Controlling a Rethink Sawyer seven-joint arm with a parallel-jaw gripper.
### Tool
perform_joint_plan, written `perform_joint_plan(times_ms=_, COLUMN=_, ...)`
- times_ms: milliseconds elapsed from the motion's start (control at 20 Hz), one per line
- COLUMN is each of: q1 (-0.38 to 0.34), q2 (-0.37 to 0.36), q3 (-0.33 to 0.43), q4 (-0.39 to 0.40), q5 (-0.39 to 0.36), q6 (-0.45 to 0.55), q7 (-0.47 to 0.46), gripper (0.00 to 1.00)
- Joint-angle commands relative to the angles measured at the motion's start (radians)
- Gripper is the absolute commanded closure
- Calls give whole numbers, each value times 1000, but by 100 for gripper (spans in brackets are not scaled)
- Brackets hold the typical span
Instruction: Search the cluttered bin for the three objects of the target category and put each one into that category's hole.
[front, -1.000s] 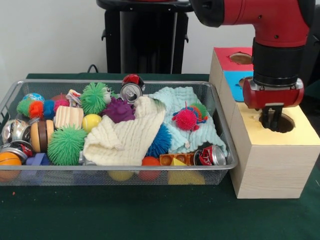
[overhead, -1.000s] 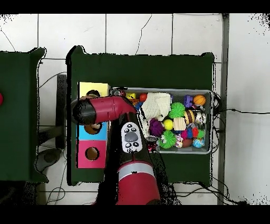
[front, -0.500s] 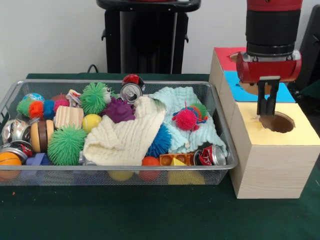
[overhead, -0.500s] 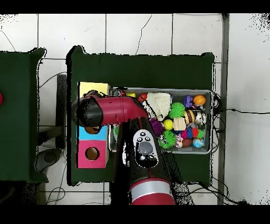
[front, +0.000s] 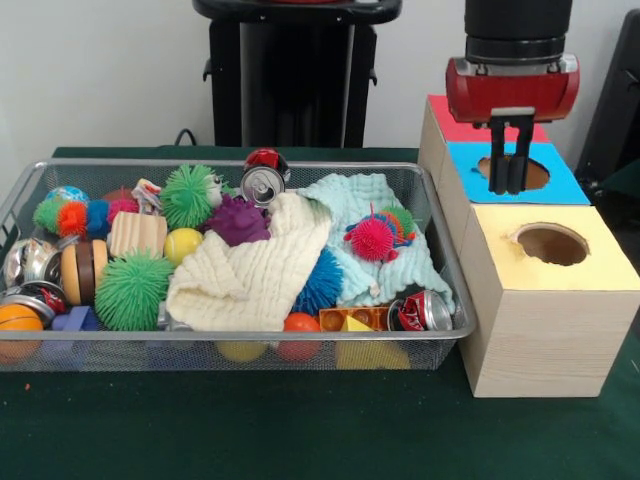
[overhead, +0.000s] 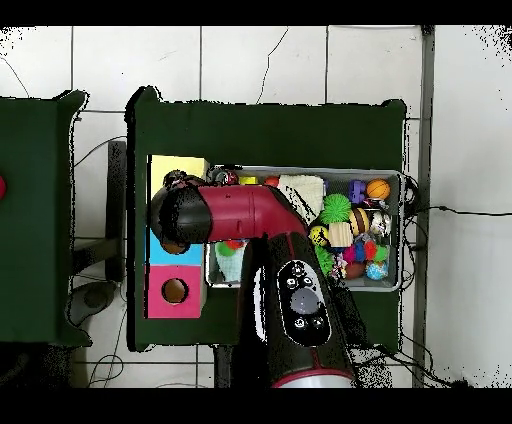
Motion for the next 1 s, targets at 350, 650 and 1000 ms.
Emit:
perform_joint_plan(times_ms=350, q1=-110, q2=-57, q3=67, q4=101, q5=-67, q6=234, q7=-139, gripper=100)
perform_joint_plan(times_ms=650, q1=-173, q2=-58, q3=64, q4=57, q5=-118, q6=305, q7=-207, gripper=100)
perform_joint_plan(times_ms=1000, q1=-263, q2=-63, q3=106, q4=4, q5=-168, q6=379, q7=-287, gripper=100)
